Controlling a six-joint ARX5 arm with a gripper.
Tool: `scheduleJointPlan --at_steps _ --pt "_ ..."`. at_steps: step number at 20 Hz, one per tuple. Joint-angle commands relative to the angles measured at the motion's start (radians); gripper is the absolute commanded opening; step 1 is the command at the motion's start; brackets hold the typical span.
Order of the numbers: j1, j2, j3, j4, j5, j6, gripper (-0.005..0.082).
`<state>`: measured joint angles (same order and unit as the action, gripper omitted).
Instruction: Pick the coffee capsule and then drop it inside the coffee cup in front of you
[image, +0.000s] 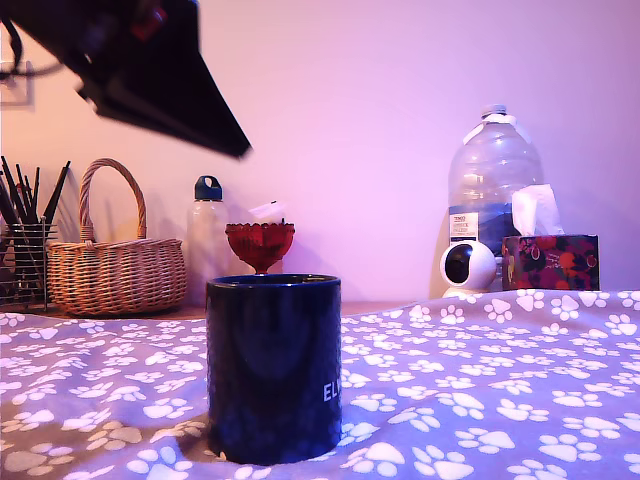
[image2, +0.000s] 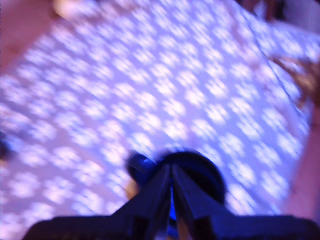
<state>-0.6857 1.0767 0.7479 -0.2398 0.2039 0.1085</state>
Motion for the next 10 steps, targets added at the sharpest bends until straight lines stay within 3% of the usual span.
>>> scheduleJointPlan --at_steps 1,6,10 --pt "0.043 -0.027 -0.075 0.038 -0.003 -0.005 -0.0024" --pt "0.171 -0.053 -0.166 0.185 -0.004 -0.043 -0.0024" --pt "0.228 -0.053 -0.233 0.326 -0.004 -0.065 -0.0024"
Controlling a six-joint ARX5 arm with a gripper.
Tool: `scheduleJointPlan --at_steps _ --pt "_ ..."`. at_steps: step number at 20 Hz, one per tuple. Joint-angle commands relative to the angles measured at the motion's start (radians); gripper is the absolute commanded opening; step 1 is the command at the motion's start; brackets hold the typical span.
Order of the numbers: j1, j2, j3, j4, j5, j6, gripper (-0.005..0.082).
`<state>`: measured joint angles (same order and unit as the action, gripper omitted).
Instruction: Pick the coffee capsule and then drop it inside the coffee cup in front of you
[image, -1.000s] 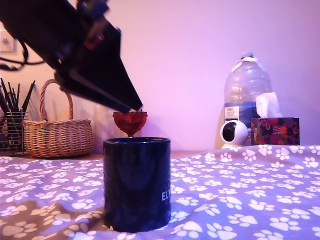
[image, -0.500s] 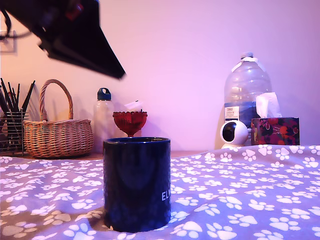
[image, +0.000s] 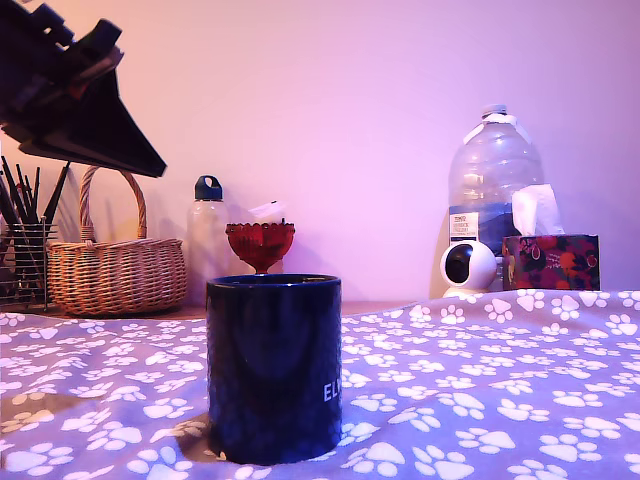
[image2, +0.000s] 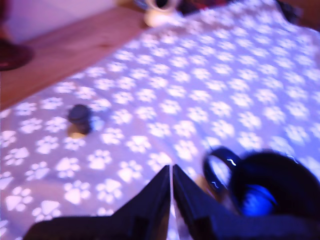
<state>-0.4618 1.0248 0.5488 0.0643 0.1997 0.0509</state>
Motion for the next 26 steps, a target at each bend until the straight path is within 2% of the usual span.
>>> scheduleJointPlan --at_steps 1,3,7,13,15,16,17,19,20,21,26 --pt "0.011 -0.001 -0.046 0.051 0.0 -0.01 -0.0024" --pt "0.021 0.004 -0.056 0.083 -0.008 -0.015 -0.0024" --pt "0.021 0.017 -0.057 0.102 -0.071 -0.017 -0.0023" --pt "0.021 0.016 -0.056 0.101 -0.07 -0.017 -0.0023" --pt "0.021 0.016 -0.056 0.091 -0.07 -0.04 -0.0017" --pt "0.021 0.017 -0.056 0.088 -0.07 -0.045 0.0034" --pt "0.021 0.017 -0.056 0.086 -0.07 -0.045 0.0129" --pt "0.021 0.018 -0.056 0.087 -0.07 -0.044 0.0383" --pt "0.021 0.023 -0.056 0.089 -0.07 -0.044 0.0473" --pt "0.021 0.031 -0.056 0.095 -0.07 -0.043 0.0504" --pt "0.02 0.142 -0.057 0.215 -0.054 -0.043 0.0503"
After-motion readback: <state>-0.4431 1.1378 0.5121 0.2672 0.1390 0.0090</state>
